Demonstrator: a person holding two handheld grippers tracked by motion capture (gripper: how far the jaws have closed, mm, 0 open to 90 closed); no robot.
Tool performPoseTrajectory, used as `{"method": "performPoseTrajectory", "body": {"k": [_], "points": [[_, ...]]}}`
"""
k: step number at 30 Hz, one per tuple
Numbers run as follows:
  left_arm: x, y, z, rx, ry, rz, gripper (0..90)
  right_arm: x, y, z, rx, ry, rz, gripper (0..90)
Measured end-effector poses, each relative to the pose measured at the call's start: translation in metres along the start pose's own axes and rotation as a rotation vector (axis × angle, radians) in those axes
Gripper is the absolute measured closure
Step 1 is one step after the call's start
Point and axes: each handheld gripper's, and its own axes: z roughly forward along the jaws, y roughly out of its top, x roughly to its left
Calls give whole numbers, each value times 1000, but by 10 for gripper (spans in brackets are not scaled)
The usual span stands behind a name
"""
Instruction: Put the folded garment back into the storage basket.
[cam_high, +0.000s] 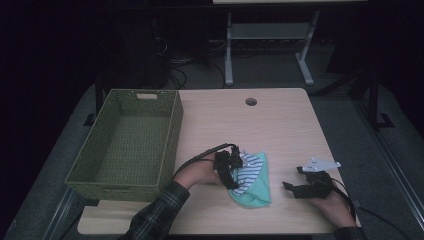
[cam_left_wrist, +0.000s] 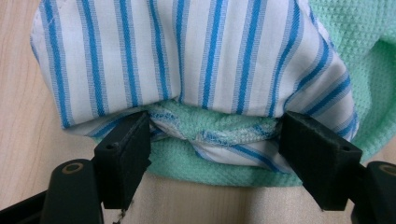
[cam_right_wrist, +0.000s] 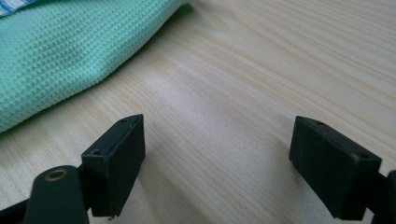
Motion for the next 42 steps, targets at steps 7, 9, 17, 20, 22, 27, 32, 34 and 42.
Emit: {"method": "performPoseTrajectory", "body": {"k": [7,9,17,20,22,27,32,34,42], "points": [[-4,-1,-3,-1,3,1,346,0,0,0,1,-1,-2,182],[-4,-2,-4,-7,3,-7,402,0,0,0,0,-1,0,182],[-6,0,-7,12,13,-39,653,0,0,0,0,-1,1,183],[-7,2,-7,23,16,-56,725,0,0,0,-1,-1,1,184],[-8,3,-7,32,17,-63,749,0,0,0,0,-1,1,183],[-7,3,-7,28,7,-88,775,0,0,0,0,0,1,183],[-1,0,-10,10,-31,-134,777,0,0,0,0,1,1,182],[-1,-1,-13,4,-31,-142,777,0,0,0,0,1,1,181],[1,0,-30,-45,-21,-174,778,0,0,0,0,2,0,181]]}}
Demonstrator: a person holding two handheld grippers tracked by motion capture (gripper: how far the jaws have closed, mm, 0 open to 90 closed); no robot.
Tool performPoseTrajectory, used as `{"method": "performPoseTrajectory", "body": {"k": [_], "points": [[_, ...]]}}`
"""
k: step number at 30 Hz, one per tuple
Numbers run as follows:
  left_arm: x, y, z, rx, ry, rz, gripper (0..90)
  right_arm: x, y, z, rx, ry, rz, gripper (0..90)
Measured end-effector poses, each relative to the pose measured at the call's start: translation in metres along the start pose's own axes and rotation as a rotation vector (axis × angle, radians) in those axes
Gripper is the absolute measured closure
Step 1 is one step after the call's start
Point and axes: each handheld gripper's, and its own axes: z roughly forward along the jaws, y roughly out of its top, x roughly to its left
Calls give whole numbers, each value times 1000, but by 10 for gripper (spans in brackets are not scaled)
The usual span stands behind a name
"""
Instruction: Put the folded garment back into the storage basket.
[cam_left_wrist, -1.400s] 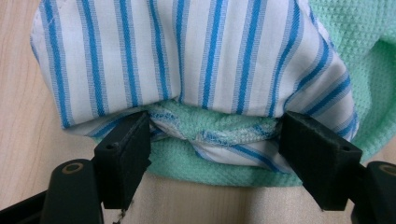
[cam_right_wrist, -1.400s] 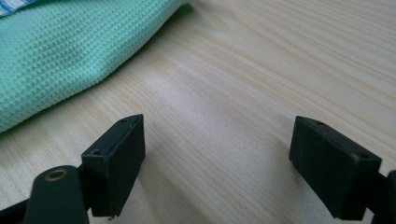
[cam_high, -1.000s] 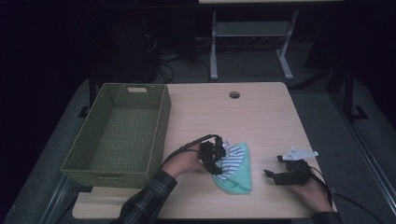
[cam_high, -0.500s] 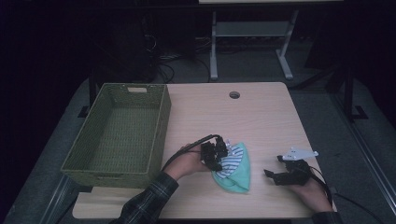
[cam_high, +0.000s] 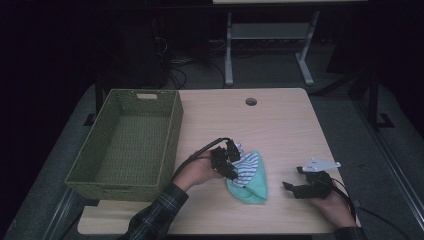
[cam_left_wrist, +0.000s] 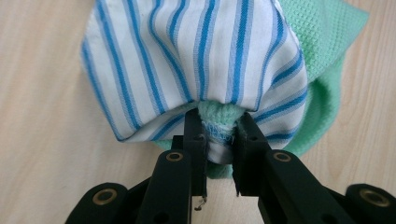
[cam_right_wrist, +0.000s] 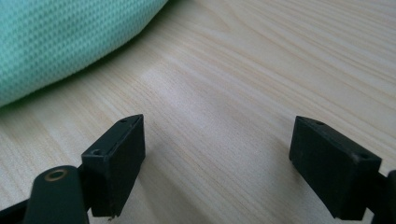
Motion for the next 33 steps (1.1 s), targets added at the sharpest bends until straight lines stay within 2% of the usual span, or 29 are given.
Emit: {"method": "performPoseTrajectory", "body": {"k": [5,6,22,23,24,33], "points": [[0,2,-13,-21,13,2,778,0,0,0,1,-1,2,182],[0,2,-16,-33,18,-10,778,0,0,0,1,-1,2,182],[2,17,-63,-68,50,-36,777,0,0,0,2,0,6,182],[2,17,-65,-67,52,-42,777,1,0,0,3,0,7,182],[3,17,-68,-69,56,-30,777,0,0,0,2,0,7,182],[5,14,-91,-90,74,-52,776,0,0,0,5,-10,10,152]]}}
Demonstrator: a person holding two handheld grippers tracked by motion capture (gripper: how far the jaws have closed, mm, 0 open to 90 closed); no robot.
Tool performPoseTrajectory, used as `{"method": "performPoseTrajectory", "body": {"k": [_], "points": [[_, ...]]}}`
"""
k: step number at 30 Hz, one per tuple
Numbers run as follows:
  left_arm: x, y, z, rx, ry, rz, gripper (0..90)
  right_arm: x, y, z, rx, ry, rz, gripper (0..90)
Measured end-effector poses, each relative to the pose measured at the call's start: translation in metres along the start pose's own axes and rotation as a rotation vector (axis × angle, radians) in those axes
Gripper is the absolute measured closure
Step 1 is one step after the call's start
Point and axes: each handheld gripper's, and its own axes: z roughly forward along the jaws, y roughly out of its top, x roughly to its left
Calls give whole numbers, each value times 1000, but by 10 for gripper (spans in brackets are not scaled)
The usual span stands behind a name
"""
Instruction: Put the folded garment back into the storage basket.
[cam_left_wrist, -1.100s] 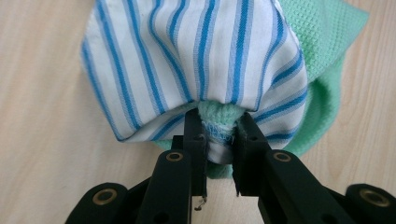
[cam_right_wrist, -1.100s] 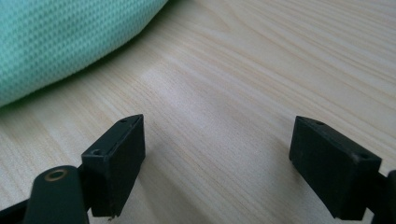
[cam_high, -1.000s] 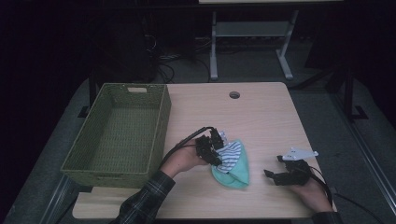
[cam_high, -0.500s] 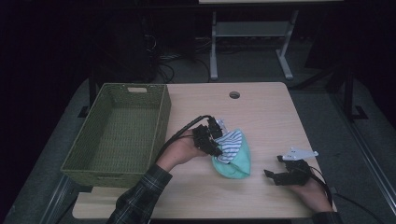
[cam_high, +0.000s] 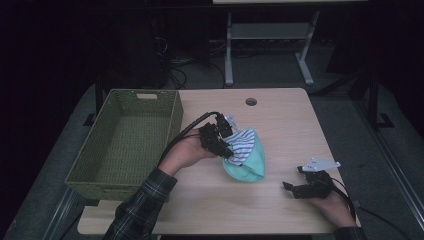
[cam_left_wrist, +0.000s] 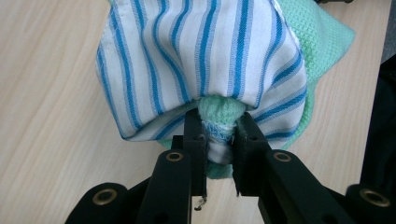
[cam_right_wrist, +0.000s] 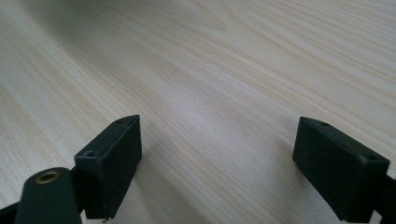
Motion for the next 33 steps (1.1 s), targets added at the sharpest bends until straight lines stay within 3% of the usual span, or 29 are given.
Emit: {"method": "performPoseTrajectory", "body": {"k": [17,33], "points": [[19,-22,-46,-5,75,-43,776,-1,1,2,18,-23,21,67],[38,-58,-86,-35,141,-137,775,-1,1,3,29,-30,30,27]]}}
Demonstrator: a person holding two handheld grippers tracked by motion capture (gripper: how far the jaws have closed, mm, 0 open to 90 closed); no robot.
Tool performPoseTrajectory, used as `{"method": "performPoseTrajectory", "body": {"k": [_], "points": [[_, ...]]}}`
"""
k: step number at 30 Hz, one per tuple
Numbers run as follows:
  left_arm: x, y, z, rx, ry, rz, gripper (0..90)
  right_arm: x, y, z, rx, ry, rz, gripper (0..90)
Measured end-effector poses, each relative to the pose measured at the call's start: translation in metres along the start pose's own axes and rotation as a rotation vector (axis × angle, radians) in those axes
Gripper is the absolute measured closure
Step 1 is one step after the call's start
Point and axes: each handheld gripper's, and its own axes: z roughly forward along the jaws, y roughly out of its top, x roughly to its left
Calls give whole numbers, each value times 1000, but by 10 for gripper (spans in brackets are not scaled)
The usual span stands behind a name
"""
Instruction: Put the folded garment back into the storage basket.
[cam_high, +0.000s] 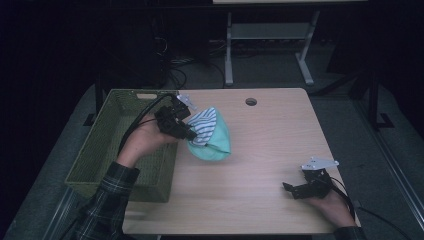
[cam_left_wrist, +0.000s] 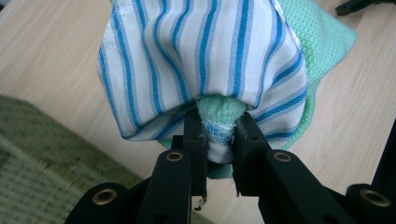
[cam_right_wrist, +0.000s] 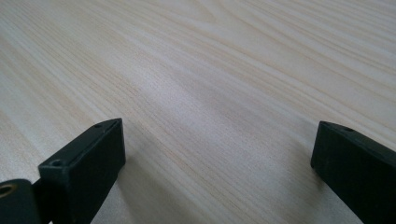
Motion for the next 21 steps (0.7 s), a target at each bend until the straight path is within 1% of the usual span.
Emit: {"method": "performPoseTrajectory", "body": {"k": [4,10,11,21], "points": [[7,-8,-8,-10,20,-31,775,0,0,0,0,0,0,27],[18,-19,-21,-18,45,-62,775,0,0,0,0,1,0,27],[20,-20,-23,-12,49,-58,775,0,0,0,0,1,-2,27],[35,-43,-45,-7,103,-120,775,0,0,0,0,2,-3,28]]}}
